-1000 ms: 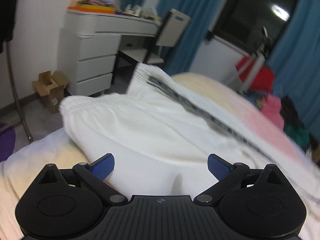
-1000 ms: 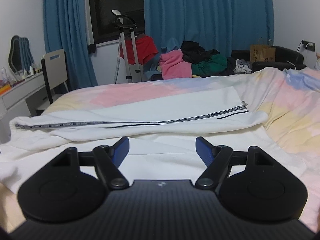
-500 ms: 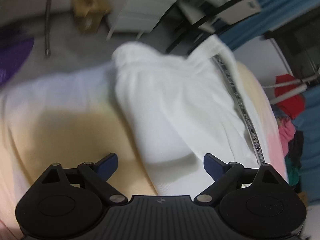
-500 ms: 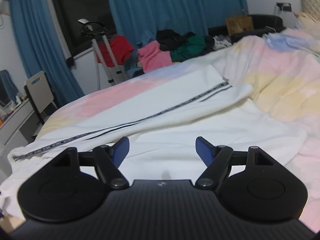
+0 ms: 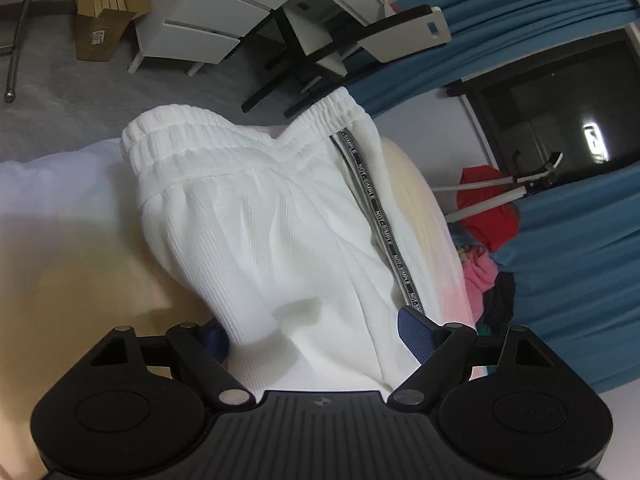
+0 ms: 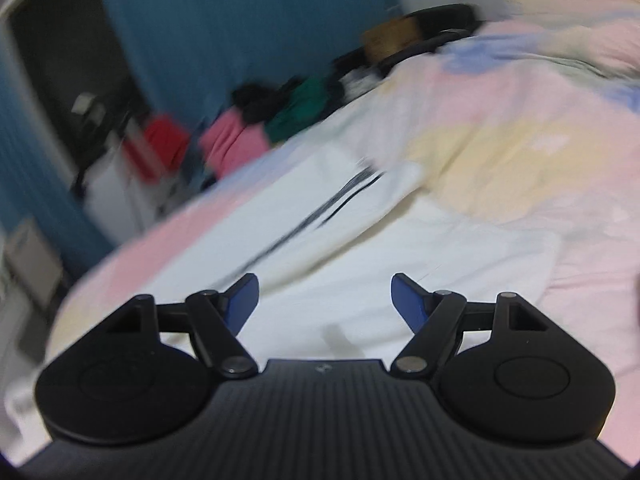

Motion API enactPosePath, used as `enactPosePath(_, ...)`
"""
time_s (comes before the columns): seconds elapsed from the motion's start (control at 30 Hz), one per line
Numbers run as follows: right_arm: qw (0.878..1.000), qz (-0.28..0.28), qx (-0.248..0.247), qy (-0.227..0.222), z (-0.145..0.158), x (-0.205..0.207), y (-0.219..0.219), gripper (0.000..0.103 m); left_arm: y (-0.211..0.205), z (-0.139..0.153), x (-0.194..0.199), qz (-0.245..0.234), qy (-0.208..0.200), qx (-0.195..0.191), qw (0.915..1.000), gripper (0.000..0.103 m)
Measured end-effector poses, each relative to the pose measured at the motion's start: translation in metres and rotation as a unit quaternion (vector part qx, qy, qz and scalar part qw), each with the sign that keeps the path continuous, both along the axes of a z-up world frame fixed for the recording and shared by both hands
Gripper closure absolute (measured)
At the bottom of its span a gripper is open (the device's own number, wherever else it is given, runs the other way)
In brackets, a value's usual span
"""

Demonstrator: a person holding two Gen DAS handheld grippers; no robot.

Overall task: Fold clothes
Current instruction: 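Grasp the ribbed sweatshirt cuff with the left gripper while the right gripper grasps the taped edge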

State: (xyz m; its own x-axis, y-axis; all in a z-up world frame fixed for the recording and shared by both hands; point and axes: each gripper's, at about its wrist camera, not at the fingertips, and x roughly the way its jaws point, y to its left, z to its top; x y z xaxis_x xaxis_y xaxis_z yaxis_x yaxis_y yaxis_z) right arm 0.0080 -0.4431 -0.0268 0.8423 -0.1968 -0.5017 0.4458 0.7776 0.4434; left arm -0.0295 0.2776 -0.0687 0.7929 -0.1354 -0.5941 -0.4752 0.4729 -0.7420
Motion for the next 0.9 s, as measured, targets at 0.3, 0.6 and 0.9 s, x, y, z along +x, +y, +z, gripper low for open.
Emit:
enactPosePath(0.3,0.989,-0.068,0.129,0.032,-0.046,-0.005,-0.055,0.027,0.001,-0.037,-0.001,0.015,0.049,-0.062,0.9967,0.019)
enactPosePath(0.6,0.943,-0.153,0.292,0.041,-0.104,-0.012,-0.097,0.027,0.003,-0.050,0.012,0.003,-0.019,-0.130,0.9913,0.026)
enactPosePath(0.9,0.944,-0.174,0.278,0.030,-0.111,0.001,-0.112,0.093,-0.029,-0.052,0.022,0.047,0.011,-0.073,0.9961,0.054)
